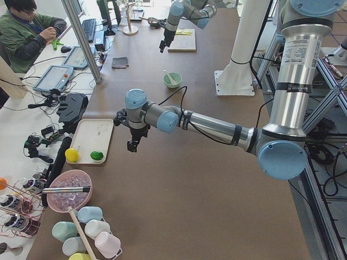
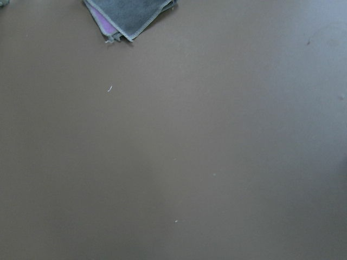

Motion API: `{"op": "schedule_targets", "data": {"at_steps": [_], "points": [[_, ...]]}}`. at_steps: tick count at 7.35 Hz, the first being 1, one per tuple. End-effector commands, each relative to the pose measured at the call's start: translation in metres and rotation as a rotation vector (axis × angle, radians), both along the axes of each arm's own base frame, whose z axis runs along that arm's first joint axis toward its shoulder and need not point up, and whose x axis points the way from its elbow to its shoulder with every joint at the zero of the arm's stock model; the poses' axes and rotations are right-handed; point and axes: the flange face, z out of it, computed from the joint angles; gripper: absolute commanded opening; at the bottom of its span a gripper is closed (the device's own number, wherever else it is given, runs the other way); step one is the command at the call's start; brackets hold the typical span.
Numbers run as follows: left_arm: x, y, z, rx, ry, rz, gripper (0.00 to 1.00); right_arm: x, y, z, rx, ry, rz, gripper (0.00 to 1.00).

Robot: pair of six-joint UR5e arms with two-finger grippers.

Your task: Place spoon in bowl

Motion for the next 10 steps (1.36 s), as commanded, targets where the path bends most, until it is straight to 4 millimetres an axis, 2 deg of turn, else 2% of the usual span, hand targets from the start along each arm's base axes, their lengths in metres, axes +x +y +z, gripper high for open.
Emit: {"op": "schedule_targets", "data": {"at_steps": [1, 2, 3, 4, 5, 6, 7, 8, 9, 10], "points": [[-0.038, 0.012, 0.025, -0.060, -0.012, -0.043, 0.99, 0.099, -0.029, 0.057, 0.067, 0.038, -0.202, 1.00], [-0.075, 0.018, 0.040, -0.066, -0.045, 0.035, 0.99, 0.150, -0.038, 0.091, 0.090, 0.059, -0.274, 1.00], [-0.120, 0.021, 0.043, -0.103, -0.055, 0.077, 0.99, 0.201, -0.046, 0.126, 0.117, 0.087, -0.342, 1.00], [-0.156, 0.033, 0.052, -0.092, -0.052, 0.077, 0.99, 0.250, -0.052, 0.162, 0.151, 0.111, -0.422, 1.00], [-0.169, 0.044, 0.062, -0.110, -0.046, 0.053, 0.99, 0.303, -0.048, 0.206, 0.175, 0.125, -0.500, 1.00], [-0.169, 0.049, 0.059, -0.100, -0.047, 0.052, 0.99, 0.357, -0.034, 0.256, 0.187, 0.133, -0.569, 1.00], [-0.168, 0.056, 0.065, -0.120, -0.049, 0.047, 0.99, 0.414, -0.009, 0.309, 0.147, 0.120, -0.573, 1.00], [-0.167, 0.061, 0.072, -0.130, -0.045, 0.048, 0.99, 0.460, 0.017, 0.344, 0.072, 0.094, -0.492, 1.00], [-0.167, 0.063, 0.073, -0.132, -0.043, 0.049, 0.99, 0.490, 0.037, 0.366, 0.055, 0.095, -0.471, 1.00], [-0.166, 0.064, 0.073, -0.129, -0.042, 0.052, 0.99, 0.511, 0.050, 0.386, 0.086, 0.102, -0.518, 1.00]]}}
